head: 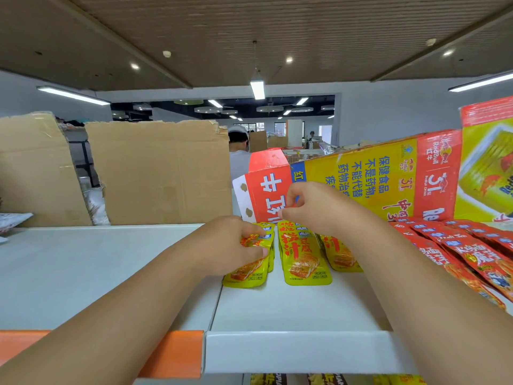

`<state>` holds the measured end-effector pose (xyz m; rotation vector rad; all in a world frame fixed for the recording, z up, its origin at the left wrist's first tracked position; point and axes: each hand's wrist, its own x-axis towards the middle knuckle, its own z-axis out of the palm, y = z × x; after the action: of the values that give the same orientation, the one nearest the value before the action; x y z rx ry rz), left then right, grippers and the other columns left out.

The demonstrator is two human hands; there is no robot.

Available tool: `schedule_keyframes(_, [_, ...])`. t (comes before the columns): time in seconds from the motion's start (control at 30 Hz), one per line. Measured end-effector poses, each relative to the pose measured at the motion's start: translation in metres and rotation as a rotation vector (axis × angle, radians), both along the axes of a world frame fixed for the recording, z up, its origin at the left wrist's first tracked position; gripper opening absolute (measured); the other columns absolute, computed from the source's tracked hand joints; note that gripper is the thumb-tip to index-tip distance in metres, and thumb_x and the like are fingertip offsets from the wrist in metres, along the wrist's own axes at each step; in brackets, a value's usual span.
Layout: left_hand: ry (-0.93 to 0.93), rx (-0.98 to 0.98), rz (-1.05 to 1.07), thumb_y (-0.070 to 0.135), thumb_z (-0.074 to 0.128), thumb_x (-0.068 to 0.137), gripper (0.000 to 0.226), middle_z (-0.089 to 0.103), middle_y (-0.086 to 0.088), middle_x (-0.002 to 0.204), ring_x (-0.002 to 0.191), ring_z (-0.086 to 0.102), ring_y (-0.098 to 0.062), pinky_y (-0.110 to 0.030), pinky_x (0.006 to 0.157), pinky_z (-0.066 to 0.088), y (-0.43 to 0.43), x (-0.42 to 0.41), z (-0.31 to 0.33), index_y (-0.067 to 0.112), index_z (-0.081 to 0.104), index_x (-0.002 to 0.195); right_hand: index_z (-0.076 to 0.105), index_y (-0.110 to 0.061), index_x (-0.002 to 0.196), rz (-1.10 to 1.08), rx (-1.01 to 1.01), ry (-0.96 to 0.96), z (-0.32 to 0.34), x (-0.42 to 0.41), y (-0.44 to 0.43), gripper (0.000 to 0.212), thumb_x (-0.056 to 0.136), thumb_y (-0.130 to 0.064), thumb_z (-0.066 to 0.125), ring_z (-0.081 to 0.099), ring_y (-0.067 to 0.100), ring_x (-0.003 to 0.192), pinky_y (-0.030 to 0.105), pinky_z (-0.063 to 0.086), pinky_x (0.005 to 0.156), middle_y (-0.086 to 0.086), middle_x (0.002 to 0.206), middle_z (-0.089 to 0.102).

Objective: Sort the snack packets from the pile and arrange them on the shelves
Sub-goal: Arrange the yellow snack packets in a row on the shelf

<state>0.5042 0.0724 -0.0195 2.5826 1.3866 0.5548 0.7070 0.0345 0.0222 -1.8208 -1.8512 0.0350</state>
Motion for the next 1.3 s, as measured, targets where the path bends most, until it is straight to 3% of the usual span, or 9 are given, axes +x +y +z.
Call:
schedule_keyframes(0.2, [0.028, 0.052, 0.034, 0.06, 0.067, 0.088, 0.052, 0.049, 0.011, 0.108, 0.099, 0.053, -0.011, -0.024, 0.083, 0.044, -0.002, 0.008, -0.003, 0.039, 0.063, 0.135, 0.061, -0.024, 0.092, -0.002, -0.016, 0.01, -0.001, 0.0, -0.001, 0.024, 0.089, -0.047, 0.067, 0.067, 0.02, 0.081, 0.031, 0.051, 0.065, -0.003, 0.097, 0.063])
schedule_keyframes(0.57, [0.091, 0.114, 0.081, 0.064, 0.061, 0.09, 0.05, 0.044, 0.012, 0.091, 0.091, 0.052, -0.014, -0.027, 0.072, 0.039, -0.009, 0.015, -0.004, 0.038, 0.064, 0.132, 0.062, -0.024, 0.093, -0.006, -0.038, 0.012, 0.0, 0.0, 0.0, 0.024, 0.089, -0.046, 0.068, 0.067, 0.021, 0.082, 0.033, 0.053, 0.065, -0.002, 0.096, 0.063])
schedule_keyframes(0.87, [0.132, 0.154, 0.1, 0.069, 0.056, 0.09, 0.052, 0.056, 0.007, 0.115, 0.1, 0.055, -0.013, -0.031, 0.087, 0.052, -0.012, 0.013, -0.002, 0.041, 0.061, 0.134, 0.062, -0.025, 0.091, -0.017, -0.04, 0.001, -0.001, 0.001, 0.0, 0.023, 0.089, -0.047, 0.069, 0.064, 0.015, 0.076, 0.032, 0.052, 0.066, -0.004, 0.092, 0.063])
schedule_keyframes(1.1, [0.126, 0.168, 0.117, 0.07, 0.058, 0.088, 0.054, 0.048, 0.01, 0.102, 0.095, 0.052, -0.012, -0.029, 0.081, 0.05, -0.011, 0.014, -0.003, 0.042, 0.061, 0.134, 0.062, -0.025, 0.09, -0.017, -0.046, -0.015, -0.002, 0.001, 0.002, 0.023, 0.089, -0.047, 0.069, 0.063, 0.016, 0.08, 0.036, 0.054, 0.072, -0.004, 0.093, 0.063])
schedule_keyframes(1.3, [0.015, 0.221, 0.111, 0.069, 0.06, 0.087, 0.051, 0.058, 0.011, 0.11, 0.102, 0.056, -0.013, -0.03, 0.082, 0.049, -0.009, 0.013, -0.002, 0.046, 0.06, 0.133, 0.061, -0.029, 0.09, 0.006, -0.041, -0.019, -0.003, 0.002, 0.004, 0.02, 0.088, -0.048, 0.068, 0.064, 0.018, 0.082, 0.037, 0.054, 0.074, -0.005, 0.096, 0.064])
